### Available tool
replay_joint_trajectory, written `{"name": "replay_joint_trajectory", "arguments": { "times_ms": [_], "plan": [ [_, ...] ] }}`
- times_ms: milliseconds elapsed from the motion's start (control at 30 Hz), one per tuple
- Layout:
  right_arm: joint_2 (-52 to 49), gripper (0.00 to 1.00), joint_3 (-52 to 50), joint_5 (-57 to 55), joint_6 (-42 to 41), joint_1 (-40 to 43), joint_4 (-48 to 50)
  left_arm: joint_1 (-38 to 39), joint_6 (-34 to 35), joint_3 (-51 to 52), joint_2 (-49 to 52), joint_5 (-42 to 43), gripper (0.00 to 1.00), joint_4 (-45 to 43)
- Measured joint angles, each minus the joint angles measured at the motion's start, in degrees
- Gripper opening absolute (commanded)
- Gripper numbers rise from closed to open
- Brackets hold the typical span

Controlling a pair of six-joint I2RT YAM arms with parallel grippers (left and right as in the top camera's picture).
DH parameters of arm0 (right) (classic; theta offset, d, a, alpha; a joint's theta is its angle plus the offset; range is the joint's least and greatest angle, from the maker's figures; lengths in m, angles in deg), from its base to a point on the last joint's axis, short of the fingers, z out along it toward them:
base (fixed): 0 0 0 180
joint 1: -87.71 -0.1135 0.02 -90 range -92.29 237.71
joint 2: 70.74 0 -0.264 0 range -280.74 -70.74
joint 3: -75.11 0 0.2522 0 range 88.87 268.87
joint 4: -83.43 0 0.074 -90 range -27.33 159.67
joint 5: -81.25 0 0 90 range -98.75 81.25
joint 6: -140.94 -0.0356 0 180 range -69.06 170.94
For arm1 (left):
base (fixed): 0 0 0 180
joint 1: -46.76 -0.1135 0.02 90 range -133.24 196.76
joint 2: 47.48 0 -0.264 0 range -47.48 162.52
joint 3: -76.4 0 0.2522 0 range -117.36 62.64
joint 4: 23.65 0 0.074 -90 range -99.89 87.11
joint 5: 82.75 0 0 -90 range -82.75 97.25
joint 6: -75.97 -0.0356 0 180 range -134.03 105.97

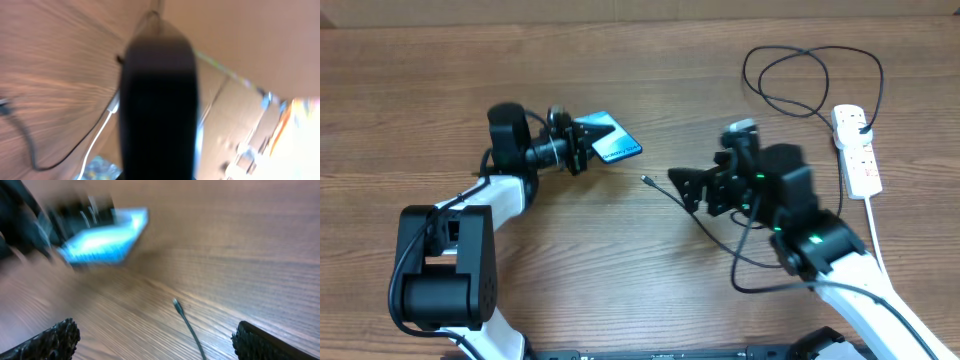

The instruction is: Plug charger to phone and switch on socket

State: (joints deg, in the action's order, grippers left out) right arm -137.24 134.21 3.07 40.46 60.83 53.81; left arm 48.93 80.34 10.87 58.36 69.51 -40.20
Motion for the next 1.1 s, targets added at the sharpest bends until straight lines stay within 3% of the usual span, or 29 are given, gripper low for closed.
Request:
{"name": "replay_joint_trajectory", "arguments": {
  "times_ms": [100, 233, 367, 500, 667, 700, 767, 933, 1100],
  "plan": [
    [-10.05, 1.0, -0.02, -4.33, 4.44, -4.02, 4.26, 0.0, -3.15, -7.93, 1.31, 2.38, 0.04, 0.04],
    [-24.52, 1.0, -0.04, -11.63, 11.17, -8.68, 12.28, -2.05, -4.2, -10.43, 5.31, 5.05, 0.04, 0.63],
    [-34.56, 0.87, -0.35, -15.3, 14.27, -9.11, 20.09, -2.64, -4.59, -10.43, 7.08, 5.75, 0.04, 0.5],
    [-37.62, 0.68, -0.35, -15.93, 15.17, -9.11, 24.55, -2.64, -4.61, -10.43, 7.1, 6.34, 0.04, 0.31],
    [-39.98, 0.56, -0.35, -15.65, 17.99, -9.46, 27.82, -2.67, -4.63, -10.43, 7.1, 6.51, 0.04, 0.31],
    [-40.09, 0.46, -0.33, -15.63, 18.1, -9.55, 27.98, -2.67, -4.68, -10.43, 7.1, 6.54, 0.04, 0.31],
    [-40.85, 0.06, -0.09, -15.37, 18.45, -9.66, 28.83, -2.67, -4.83, -10.43, 7.1, 6.56, 0.04, 0.31],
    [-41.09, 0.04, 1.6, -15.08, 15.78, -10.01, 25.59, -2.71, -5.68, -10.43, 7.1, 6.58, 0.04, 0.31],
    [-35.98, 0.04, 2.89, -13.4, 6.88, -8.59, 12.24, -3.87, -6.95, -10.43, 7.1, 7.02, 0.04, 0.31]
  ]
}}
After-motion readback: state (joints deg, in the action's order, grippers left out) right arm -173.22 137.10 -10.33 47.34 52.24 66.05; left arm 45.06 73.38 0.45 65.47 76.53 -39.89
